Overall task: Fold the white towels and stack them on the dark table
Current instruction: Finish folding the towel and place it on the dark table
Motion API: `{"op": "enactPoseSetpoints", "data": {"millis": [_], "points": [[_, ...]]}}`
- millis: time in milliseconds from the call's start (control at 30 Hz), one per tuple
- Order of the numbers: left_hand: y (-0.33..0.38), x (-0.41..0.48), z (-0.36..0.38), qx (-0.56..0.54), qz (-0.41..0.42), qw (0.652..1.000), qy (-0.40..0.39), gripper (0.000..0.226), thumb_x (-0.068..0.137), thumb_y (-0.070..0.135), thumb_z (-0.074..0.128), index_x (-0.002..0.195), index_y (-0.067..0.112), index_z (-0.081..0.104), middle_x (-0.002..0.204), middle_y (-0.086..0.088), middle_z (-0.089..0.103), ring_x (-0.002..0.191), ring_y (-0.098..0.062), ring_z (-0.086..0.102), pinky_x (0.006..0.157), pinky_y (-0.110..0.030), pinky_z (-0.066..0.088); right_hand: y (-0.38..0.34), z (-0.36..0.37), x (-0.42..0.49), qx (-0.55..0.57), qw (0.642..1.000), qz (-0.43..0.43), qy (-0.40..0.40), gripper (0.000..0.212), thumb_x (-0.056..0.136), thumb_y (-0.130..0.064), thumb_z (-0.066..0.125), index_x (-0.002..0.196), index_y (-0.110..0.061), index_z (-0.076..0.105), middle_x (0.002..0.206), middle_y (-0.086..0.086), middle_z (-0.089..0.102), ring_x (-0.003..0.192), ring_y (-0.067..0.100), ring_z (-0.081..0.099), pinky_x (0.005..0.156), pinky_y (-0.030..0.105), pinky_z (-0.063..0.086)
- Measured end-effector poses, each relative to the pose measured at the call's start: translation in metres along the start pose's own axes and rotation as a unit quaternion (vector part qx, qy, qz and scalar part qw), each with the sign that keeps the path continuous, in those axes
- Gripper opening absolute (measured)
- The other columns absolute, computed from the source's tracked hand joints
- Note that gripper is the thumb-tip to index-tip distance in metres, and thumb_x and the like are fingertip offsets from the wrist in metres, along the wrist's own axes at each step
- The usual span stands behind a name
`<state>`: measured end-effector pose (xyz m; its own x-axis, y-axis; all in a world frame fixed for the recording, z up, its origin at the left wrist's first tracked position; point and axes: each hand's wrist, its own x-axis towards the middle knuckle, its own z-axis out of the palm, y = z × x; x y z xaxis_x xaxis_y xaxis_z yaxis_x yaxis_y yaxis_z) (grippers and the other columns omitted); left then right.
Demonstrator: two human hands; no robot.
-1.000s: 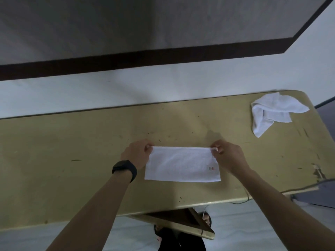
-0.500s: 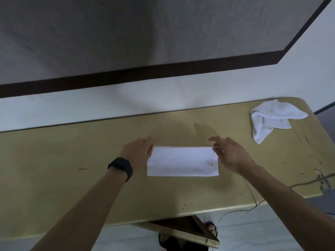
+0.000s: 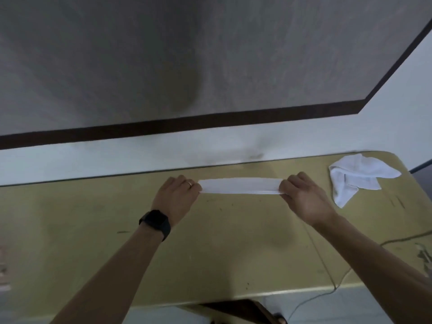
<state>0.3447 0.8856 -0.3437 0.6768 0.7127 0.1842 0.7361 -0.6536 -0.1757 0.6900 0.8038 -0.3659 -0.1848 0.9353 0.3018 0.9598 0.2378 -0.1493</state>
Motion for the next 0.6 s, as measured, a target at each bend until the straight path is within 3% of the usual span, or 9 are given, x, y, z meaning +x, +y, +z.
{"op": "enactPoseSetpoints", "data": {"millis": [100, 167, 267, 333, 500, 600], "points": [[0.026, -0.044, 0.034, 0.001, 0.010, 0.994, -0.107, 0.036, 0.046, 0.007, 0.090, 0.075, 0.020, 0.071, 0.072, -0.001, 0.069, 0.070, -0.024, 0.063, 0.062, -0.032, 0.051, -0.016, 0.038, -0.057, -0.001, 0.994, -0.032, -0.100, 0.036, 0.063, -0.010, 0.087, 0.091, -0.015, 0.064, 0.084, 0.003, 0.061, 0.073, 0.028, 0.059, 0.034, 0.033, 0.046], [0.043, -0.072, 0.054, -0.017, 0.016, 0.986, -0.168, 0.044, 0.037, 0.009, 0.093, 0.074, 0.022, 0.072, 0.070, 0.002, 0.068, 0.066, -0.022, 0.063, 0.058, -0.029, 0.051, -0.024, 0.057, -0.091, 0.020, 0.988, -0.032, -0.151, 0.052, 0.057, -0.008, 0.086, 0.102, -0.020, 0.063, 0.095, 0.002, 0.064, 0.079, 0.027, 0.063, 0.038, 0.032, 0.050], [0.055, -0.095, 0.067, -0.061, -0.007, 0.982, -0.176, 0.049, 0.038, 0.012, 0.096, 0.083, 0.019, 0.077, 0.081, -0.001, 0.073, 0.067, -0.023, 0.068, 0.055, -0.029, 0.054, -0.029, 0.062, -0.110, 0.035, 0.983, -0.016, -0.178, 0.049, 0.070, -0.016, 0.078, 0.116, -0.020, 0.064, 0.115, 0.002, 0.064, 0.092, 0.026, 0.061, 0.049, 0.036, 0.057], [0.057, -0.098, 0.065, -0.070, -0.013, 0.982, -0.173, 0.051, 0.038, 0.012, 0.096, 0.085, 0.016, 0.078, 0.083, -0.003, 0.074, 0.067, -0.024, 0.069, 0.056, -0.032, 0.056, -0.030, 0.059, -0.110, 0.013, 0.984, -0.019, -0.178, 0.044, 0.067, -0.015, 0.084, 0.109, -0.018, 0.070, 0.109, 0.001, 0.068, 0.085, 0.025, 0.063, 0.044, 0.035, 0.054], [0.052, -0.097, 0.070, -0.050, -0.025, 0.981, -0.186, 0.045, 0.036, 0.013, 0.095, 0.075, 0.018, 0.074, 0.066, 0.000, 0.069, 0.059, -0.022, 0.065, 0.057, -0.028, 0.053, -0.033, 0.061, -0.106, -0.033, 0.983, -0.047, -0.175, 0.044, 0.050, -0.002, 0.088, 0.089, -0.009, 0.070, 0.088, 0.006, 0.066, 0.064, 0.026, 0.060, 0.031, 0.030, 0.041], [0.051, -0.099, 0.076, -0.030, -0.036, 0.981, -0.190, 0.039, 0.043, 0.015, 0.095, 0.076, 0.019, 0.075, 0.069, 0.001, 0.071, 0.062, -0.022, 0.065, 0.058, -0.029, 0.052, -0.033, 0.061, -0.115, -0.029, 0.986, -0.046, -0.155, 0.038, 0.052, 0.002, 0.085, 0.085, -0.008, 0.068, 0.087, 0.007, 0.064, 0.069, 0.027, 0.061, 0.031, 0.031, 0.042]]}}
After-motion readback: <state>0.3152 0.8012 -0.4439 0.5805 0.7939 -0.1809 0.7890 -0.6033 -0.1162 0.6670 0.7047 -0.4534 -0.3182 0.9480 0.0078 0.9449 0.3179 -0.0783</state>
